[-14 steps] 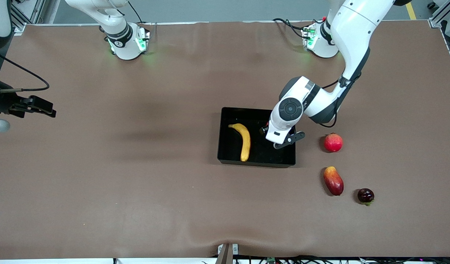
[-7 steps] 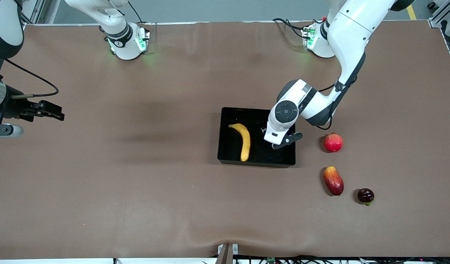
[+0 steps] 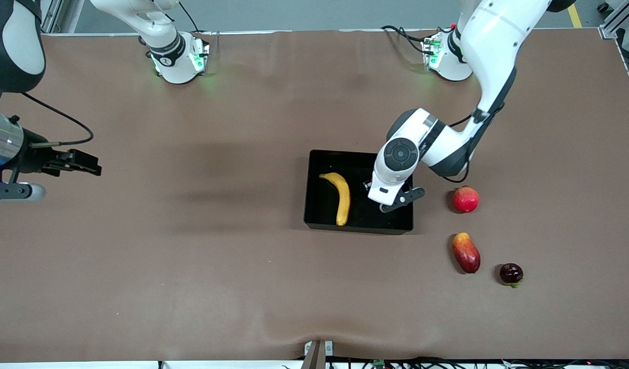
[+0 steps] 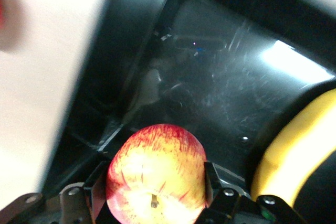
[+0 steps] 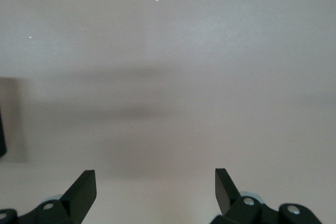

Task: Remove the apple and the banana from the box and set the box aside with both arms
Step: 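Place the apple with the left gripper while the right gripper advances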

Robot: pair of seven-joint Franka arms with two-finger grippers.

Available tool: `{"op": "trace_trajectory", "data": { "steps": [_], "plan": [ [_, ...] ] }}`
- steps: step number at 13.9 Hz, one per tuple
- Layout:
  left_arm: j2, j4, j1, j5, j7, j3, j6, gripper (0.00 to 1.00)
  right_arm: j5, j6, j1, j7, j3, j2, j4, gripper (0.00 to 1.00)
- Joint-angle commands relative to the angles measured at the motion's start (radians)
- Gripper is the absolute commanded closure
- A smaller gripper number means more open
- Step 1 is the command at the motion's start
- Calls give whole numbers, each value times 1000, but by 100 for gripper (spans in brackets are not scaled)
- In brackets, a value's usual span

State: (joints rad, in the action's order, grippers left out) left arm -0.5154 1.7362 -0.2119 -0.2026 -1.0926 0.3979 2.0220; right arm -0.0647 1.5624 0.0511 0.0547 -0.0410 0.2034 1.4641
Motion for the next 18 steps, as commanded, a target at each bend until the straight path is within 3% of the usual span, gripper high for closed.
{"op": "trace_trajectory", "data": {
  "steps": [1,3,6,9,13,18],
  "plan": [
    [67,-133,11,-23,18,-1,-182,100,-24,4,6,39,0,17,-10,0],
    [98,-188,49,-21,135,-10,-252,100,-46,4,21,42,0,30,-10,0],
    [143,-185,195,-11,362,-7,-285,100,-75,8,36,140,0,33,-11,0],
    [126,-181,313,-12,528,-7,-301,100,-73,7,104,238,0,45,-10,0],
    [51,-152,434,-53,606,-10,-209,100,-92,10,185,378,1,65,-11,0],
    [-57,-117,584,-98,799,-10,-61,100,-201,53,242,404,1,143,-15,0]
  ]
}}
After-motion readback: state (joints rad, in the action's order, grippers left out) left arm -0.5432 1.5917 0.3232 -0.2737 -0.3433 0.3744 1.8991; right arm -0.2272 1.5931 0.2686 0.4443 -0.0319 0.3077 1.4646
